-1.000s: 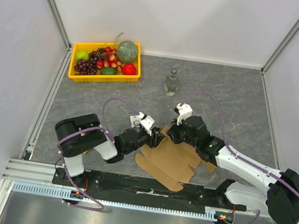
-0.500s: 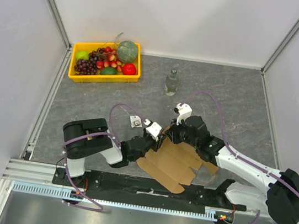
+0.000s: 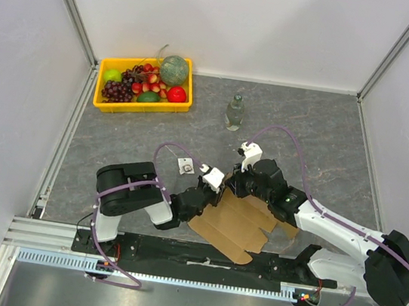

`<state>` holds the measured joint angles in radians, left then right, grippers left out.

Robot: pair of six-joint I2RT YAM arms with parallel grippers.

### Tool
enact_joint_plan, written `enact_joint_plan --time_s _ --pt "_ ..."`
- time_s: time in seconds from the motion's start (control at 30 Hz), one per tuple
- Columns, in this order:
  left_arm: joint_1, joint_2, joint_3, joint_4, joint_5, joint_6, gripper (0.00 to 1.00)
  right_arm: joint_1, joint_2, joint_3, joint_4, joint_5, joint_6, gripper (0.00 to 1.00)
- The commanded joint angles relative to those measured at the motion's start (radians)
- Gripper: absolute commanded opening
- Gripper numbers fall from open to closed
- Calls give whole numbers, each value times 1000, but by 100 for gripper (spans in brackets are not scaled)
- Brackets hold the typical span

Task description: Fold the paper box

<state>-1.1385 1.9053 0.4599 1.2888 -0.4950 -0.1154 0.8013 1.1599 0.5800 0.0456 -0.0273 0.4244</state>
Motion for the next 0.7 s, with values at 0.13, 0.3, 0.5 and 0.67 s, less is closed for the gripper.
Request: enact_joint_plan --time_s 0.13,0.3,0.5,0.67 --pt "-26 28 39 37 -88 63 23 3 -8 -6 20 -5 8 22" --pt "-53 43 68 20 -140 95 16 3 -6 -8 22 -10 10 22" --pt "-79 67 114 -23 -224 146 4 3 -9 -9 22 -11 13 22" --pt "-87 77 134 -51 -269 154 2 3 -9 -9 19 -16 14 22"
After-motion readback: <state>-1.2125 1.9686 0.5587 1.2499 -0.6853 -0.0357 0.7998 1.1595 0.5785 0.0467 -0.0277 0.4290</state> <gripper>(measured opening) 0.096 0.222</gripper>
